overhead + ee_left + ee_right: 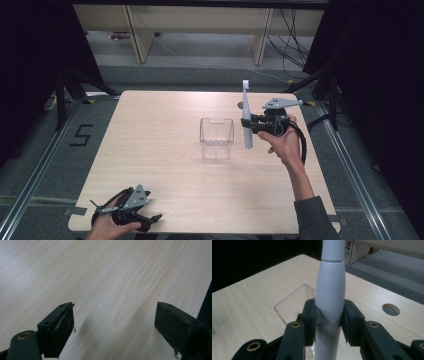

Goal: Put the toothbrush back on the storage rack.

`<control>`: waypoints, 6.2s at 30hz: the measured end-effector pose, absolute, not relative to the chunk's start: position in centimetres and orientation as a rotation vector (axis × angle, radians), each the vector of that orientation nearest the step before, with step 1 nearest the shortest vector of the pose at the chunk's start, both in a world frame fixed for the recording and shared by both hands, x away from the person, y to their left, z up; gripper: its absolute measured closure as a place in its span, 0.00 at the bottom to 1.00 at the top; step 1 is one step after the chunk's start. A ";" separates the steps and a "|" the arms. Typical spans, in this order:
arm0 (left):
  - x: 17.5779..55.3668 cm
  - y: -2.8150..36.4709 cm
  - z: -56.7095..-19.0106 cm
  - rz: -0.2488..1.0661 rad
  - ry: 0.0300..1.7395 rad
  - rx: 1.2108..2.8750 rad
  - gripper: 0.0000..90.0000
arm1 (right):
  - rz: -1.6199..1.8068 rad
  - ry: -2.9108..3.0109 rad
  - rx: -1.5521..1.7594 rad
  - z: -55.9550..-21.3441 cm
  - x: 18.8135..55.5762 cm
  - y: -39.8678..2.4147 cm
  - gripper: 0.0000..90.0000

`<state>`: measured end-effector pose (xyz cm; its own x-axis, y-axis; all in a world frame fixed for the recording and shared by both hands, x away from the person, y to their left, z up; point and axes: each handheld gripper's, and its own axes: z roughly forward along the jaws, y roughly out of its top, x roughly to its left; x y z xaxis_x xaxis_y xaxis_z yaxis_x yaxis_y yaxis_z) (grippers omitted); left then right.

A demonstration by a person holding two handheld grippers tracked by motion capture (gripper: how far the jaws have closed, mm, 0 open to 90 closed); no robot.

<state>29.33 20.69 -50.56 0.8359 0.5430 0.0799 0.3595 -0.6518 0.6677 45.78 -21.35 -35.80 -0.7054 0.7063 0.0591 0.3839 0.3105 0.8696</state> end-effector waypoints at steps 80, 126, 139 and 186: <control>29.3 20.7 -50.6 0.357 0.648 2.351 0.17 | 1.235 2.392 0.923 -36.6 50.4 -12.1 0.75; 29.2 20.6 -50.6 0.354 0.660 2.346 0.17 | 0.980 2.535 0.921 -41.2 51.5 -10.5 0.75; 29.2 20.6 -50.6 0.351 0.661 2.343 0.17 | 0.887 2.583 0.910 -42.3 51.7 -9.8 0.75; 29.2 20.6 -50.7 0.357 0.647 2.346 0.17 | 0.941 2.563 0.966 -41.0 51.1 -10.2 0.59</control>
